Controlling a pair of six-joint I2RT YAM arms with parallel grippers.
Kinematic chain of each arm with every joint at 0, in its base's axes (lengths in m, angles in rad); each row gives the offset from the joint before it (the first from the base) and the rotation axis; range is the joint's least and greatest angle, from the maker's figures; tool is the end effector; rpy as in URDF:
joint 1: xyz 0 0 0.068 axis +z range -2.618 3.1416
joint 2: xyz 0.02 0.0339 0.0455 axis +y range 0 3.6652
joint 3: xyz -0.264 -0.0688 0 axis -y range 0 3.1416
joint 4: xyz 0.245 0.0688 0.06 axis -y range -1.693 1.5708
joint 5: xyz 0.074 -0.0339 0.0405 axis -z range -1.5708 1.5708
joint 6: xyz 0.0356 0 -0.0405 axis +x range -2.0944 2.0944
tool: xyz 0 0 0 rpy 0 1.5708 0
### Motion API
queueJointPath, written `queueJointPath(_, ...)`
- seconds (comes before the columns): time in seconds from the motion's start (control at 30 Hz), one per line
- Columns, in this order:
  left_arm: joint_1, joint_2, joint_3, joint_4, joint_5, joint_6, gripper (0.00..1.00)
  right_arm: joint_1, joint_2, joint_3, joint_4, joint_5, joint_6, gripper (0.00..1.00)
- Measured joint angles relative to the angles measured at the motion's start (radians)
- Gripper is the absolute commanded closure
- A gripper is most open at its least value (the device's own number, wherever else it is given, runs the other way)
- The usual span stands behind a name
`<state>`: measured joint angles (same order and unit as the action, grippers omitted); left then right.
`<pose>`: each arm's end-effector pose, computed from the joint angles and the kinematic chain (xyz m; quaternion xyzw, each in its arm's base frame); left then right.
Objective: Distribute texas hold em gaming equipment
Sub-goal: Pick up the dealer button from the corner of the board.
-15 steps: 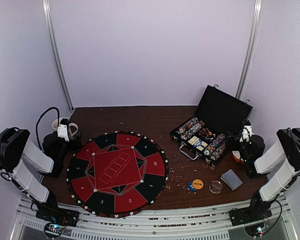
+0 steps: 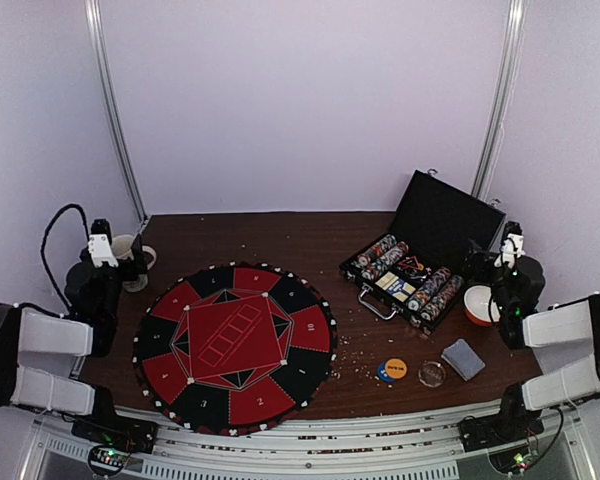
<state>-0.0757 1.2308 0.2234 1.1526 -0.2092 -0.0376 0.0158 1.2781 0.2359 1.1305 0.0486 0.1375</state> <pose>0.2211 -0.0094 0.2030 -0.0666 0.6518 0.0256 0.7551 0.2283 0.0019 0.1946 0.0589 0.6727 0.0401 0.7365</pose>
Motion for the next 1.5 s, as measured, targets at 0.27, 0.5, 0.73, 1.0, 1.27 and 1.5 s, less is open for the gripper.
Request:
queueJointPath(0.27,-0.262,-0.195,0.120,-0.235,-0.183,-0.125,0.02,0.017,-0.161,0.386,-0.433,-0.303,0.137,0.10)
queueJointPath(0.5,-0.451,-0.118,0.581,-0.811,-0.172,-0.237,0.02,0.301,-0.135,0.645,-1.060,-0.366,0.112,0.11)
queueJointPath(0.73,-0.591,0.075,0.878,-1.264,0.018,-0.245,0.02,0.483,-0.059,0.739,-1.597,-0.150,0.169,0.16)
queueJointPath(1.0,-0.602,0.155,0.901,-1.514,0.126,-0.227,0.02,0.629,-0.036,0.609,-1.902,-0.067,0.361,0.17)
queueJointPath(1.27,-0.602,0.155,0.896,-1.521,0.146,-0.210,0.02,0.709,0.038,0.490,-1.961,-0.086,0.476,0.18)
queueJointPath(1.5,-0.602,0.155,0.893,-1.521,0.151,-0.203,0.02,0.714,0.111,0.470,-1.919,-0.109,0.499,0.21)
